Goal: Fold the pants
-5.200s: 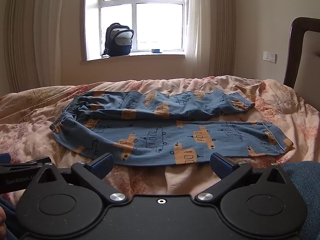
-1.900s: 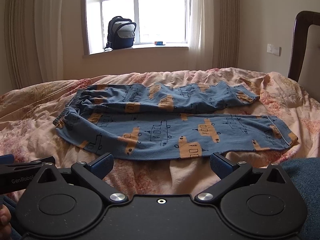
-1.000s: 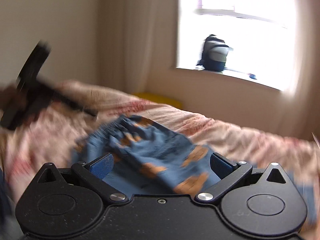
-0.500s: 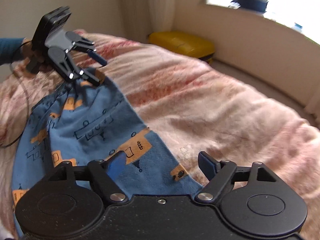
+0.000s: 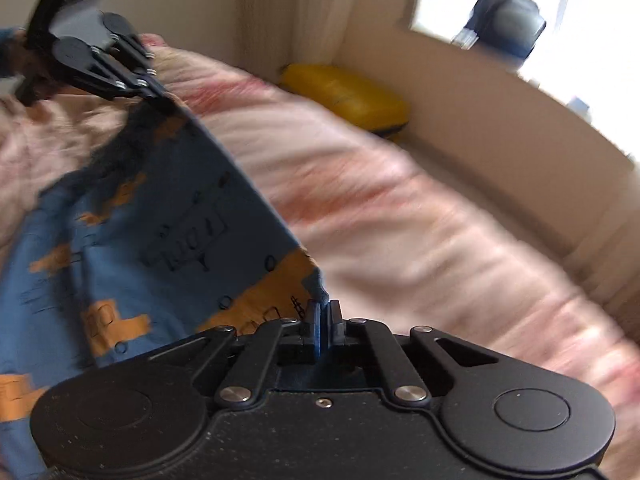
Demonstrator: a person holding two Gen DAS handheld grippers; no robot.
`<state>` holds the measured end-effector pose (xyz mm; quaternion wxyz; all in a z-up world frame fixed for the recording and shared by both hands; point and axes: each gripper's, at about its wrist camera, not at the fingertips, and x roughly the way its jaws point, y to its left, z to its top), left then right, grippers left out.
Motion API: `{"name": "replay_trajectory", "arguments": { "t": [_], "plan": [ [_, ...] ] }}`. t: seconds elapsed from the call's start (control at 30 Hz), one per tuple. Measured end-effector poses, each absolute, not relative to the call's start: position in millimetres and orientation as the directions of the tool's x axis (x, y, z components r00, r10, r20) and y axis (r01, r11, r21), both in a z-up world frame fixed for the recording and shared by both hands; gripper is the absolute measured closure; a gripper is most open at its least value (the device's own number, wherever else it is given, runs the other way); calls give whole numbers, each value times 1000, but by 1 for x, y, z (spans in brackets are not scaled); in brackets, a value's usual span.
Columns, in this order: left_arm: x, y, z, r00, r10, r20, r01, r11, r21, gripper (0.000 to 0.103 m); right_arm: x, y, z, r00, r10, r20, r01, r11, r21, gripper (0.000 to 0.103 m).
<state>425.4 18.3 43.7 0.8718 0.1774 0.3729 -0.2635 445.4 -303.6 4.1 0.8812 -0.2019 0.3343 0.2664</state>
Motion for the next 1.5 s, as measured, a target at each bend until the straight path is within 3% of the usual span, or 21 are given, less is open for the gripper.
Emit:
{"name": "replay_trajectory", "arguments": {
  "t": [0.13,0.33,0.37,0.4,0.43,0.47,0.5,0.53,0.57,0.7,0.73,0.77,0.8,0.83,0.9,1.5],
  "plan": [
    [441,17,39,647,-259,-717,506,849,150,103,476,-291,13,701,310,-643,-559,798,-225,101],
    [483,19,-15,527,-197,-827,466,881,87,102,522,-270,-48,624,254,-739,-571,794,-209,100],
    [486,21,-17,519,-206,-830,464,883,70,96,524,-272,-50,624,263,-736,-571,796,-199,99],
    [488,24,-16,514,-219,-829,461,886,52,94,525,-277,-48,621,275,-734,-567,804,-179,93],
    [491,28,-14,505,-239,-829,464,886,27,91,526,-284,-44,614,294,-733,-568,809,-151,79],
    [493,31,-11,495,-263,-828,471,882,1,76,524,-291,-40,607,308,-733,-570,811,-131,68],
    [494,36,-8,495,-277,-824,475,880,-10,64,523,-299,-36,603,321,-730,-576,809,-120,48],
    [493,38,-5,502,-280,-818,475,880,-10,44,523,-306,-33,598,336,-728,-585,804,-110,44],
    [494,41,-4,510,-283,-812,477,879,-7,43,521,-312,-30,589,348,-730,-588,804,-91,44],
    [502,42,-9,454,-293,-842,493,869,-36,58,526,-324,-29,552,421,-720,-568,822,45,44],
    [496,40,-10,455,-294,-841,496,868,-35,68,529,-322,-32,543,424,-725,-567,822,57,46],
    [494,39,-10,455,-294,-840,503,864,-30,92,532,-319,-36,532,409,-741,-561,826,53,50],
    [494,37,-8,457,-289,-841,508,861,-20,102,536,-313,-42,523,378,-764,-551,834,35,75],
    [494,33,-8,456,-281,-845,501,865,-18,101,538,-309,-44,519,361,-775,-546,837,24,98],
    [490,31,2,481,-262,-837,474,880,-3,102,533,-298,-36,556,332,-762,-552,833,-40,101],
    [457,22,10,593,-250,-766,504,856,111,101,482,-294,-15,714,241,-657,-437,887,-150,101]
  ]
}}
